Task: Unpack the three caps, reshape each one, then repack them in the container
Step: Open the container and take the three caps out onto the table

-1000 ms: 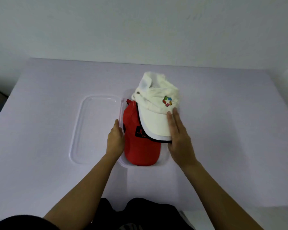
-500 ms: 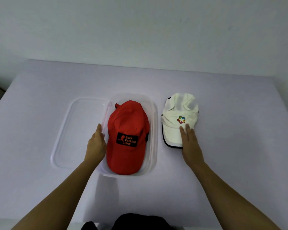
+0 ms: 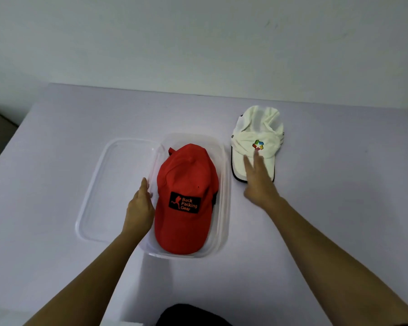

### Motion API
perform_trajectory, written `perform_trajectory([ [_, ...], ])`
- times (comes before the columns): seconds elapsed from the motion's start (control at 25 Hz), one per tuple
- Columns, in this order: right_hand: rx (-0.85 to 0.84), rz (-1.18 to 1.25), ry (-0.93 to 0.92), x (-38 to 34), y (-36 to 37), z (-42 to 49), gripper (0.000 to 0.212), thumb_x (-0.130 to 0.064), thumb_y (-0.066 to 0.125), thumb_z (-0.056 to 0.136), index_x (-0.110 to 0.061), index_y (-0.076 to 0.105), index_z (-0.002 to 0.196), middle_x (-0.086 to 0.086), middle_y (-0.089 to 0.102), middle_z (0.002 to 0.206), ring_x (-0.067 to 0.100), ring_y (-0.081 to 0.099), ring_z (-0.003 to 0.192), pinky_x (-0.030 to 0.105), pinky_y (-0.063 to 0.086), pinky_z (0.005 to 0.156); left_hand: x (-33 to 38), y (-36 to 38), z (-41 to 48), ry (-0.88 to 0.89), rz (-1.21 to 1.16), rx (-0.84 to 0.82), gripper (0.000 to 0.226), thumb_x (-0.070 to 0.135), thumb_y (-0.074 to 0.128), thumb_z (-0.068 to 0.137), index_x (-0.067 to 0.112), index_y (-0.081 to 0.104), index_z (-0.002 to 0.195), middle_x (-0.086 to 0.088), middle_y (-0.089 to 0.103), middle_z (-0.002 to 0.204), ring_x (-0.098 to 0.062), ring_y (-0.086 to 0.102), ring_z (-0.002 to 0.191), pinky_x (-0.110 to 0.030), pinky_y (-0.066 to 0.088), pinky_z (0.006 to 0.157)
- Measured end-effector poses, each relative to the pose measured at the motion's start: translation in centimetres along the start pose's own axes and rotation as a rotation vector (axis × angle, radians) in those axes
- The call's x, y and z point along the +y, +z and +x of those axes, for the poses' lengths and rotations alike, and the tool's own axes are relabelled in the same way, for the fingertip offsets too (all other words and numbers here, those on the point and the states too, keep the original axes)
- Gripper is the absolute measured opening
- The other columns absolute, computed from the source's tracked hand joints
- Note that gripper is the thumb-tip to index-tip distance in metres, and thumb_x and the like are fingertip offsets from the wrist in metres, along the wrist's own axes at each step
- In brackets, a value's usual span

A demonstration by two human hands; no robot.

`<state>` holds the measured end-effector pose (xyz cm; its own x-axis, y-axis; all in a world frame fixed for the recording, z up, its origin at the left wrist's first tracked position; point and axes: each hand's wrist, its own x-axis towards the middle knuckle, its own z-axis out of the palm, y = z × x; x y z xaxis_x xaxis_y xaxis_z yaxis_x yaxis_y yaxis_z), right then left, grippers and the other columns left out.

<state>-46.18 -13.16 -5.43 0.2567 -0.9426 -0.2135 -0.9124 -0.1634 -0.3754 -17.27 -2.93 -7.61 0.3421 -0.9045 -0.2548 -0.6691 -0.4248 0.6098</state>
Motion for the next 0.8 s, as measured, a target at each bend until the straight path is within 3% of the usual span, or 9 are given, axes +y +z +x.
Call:
perform_trajectory([
  [0.08,0.182,0.126,-0.281,-4.9,0.7,-2.8,0.066,0.005,0.048,0.074,-0.008,0.04,0.138,0.017,0.031,0.15,0.029,0.031,0.137,0.038,0.028,0.113,0.3,-0.1,0.0,0.006,-0.017,-0.007,0.053,0.025,0.033,0.101,0.012,0.015,0.15,-0.017,0.046,0.143,-0.033,0.05,0.125,-0.044,0.039,0.104],
  [0.16,0.187,0.108,-0.481,-8.5,2.3,-5.3,0.057,-0.006,0.049,0.071,-0.013,0.052,0.128,0.012,0.048,0.136,0.029,0.046,0.123,0.043,0.04,0.104,0.5,0.0,0.0,0.007,-0.025,-0.021,0.054,0.027,0.034,0.101,0.013,0.014,0.15,-0.018,0.047,0.142,-0.034,0.05,0.124,-0.043,0.039,0.103],
  [0.24,-0.08,0.011,-0.444,-11.0,3.8,-6.8,0.071,-0.021,0.06,0.072,-0.019,0.039,0.139,0.012,0.026,0.151,0.031,0.028,0.137,0.052,0.031,0.11,0.4,-0.4,-0.2,0.001,-0.019,-0.024,0.054,0.025,0.035,0.101,0.013,0.015,0.15,-0.018,0.049,0.14,-0.036,0.05,0.123,-0.044,0.04,0.101],
  [0.32,-0.337,-0.145,-0.333,-11.7,4.7,-6.8,0.106,-0.037,0.073,0.068,-0.023,0.007,0.149,0.007,-0.015,0.158,0.026,-0.012,0.145,0.054,0.006,0.115,0.5,-0.7,-0.2,0.015,-0.013,-0.023,0.053,0.019,0.035,0.101,0.01,0.016,0.149,-0.019,0.049,0.139,-0.036,0.051,0.121,-0.045,0.041,0.099],
  [0.4,-0.42,-0.271,-0.296,-12.5,4.5,-6.1,0.126,-0.047,0.079,0.063,-0.025,-0.012,0.148,0.007,-0.032,0.153,0.026,-0.027,0.141,0.057,-0.001,0.113,0.5,-0.8,-0.3,0.034,-0.003,-0.021,0.052,0.014,0.033,0.1,0.008,0.016,0.149,-0.019,0.048,0.139,-0.035,0.052,0.122,-0.045,0.041,0.1],
  [0.48,-0.416,-0.351,-0.283,-13.2,4.4,-5.8,0.132,-0.047,0.081,0.062,-0.021,-0.016,0.147,0.012,-0.032,0.152,0.03,-0.026,0.141,0.057,0.002,0.114,0.5,-0.9,-0.3,0.032,-0.01,-0.022,0.052,0.011,0.031,0.1,0.007,0.016,0.149,-0.02,0.048,0.139,-0.035,0.051,0.122,-0.045,0.041,0.1],
  [0.6,-0.455,-0.355,-0.255,-14.0,4.6,-5.9,0.128,-0.031,0.08,0.068,-0.015,-0.02,0.146,0.018,-0.032,0.15,0.037,-0.025,0.14,0.051,0.017,0.115,0.6,-0.9,-0.2,0.023,-0.052,-0.033,0.052,0.011,0.031,0.1,0.007,0.016,0.149,-0.02,0.047,0.14,-0.035,0.051,0.122,-0.045,0.041,0.101],
  [0.68,-0.513,-0.237,-0.194,-14.6,4.1,-6.0,0.118,-0.018,0.072,0.075,-0.014,-0.022,0.145,0.015,-0.033,0.151,0.039,-0.026,0.139,0.048,0.028,0.113,0.8,-1.1,-0.4,0.022,-0.073,-0.037,0.052,0.012,0.032,0.1,0.008,0.017,0.149,-0.019,0.048,0.14,-0.035,0.052,0.121,-0.044,0.041,0.1],
  [0.8,-0.429,-0.083,-0.111,-15.5,3.0,-6.3,0.093,-0.004,0.052,0.085,-0.015,-0.015,0.147,0.009,-0.022,0.156,0.04,-0.014,0.143,0.051,0.027,0.113,1.4,-1.8,-0.8,0.009,-0.112,-0.075,0.051,0.01,0.029,0.1,0.006,0.016,0.149,-0.022,0.047,0.139,-0.036,0.05,0.122,-0.042,0.039,0.1],
])
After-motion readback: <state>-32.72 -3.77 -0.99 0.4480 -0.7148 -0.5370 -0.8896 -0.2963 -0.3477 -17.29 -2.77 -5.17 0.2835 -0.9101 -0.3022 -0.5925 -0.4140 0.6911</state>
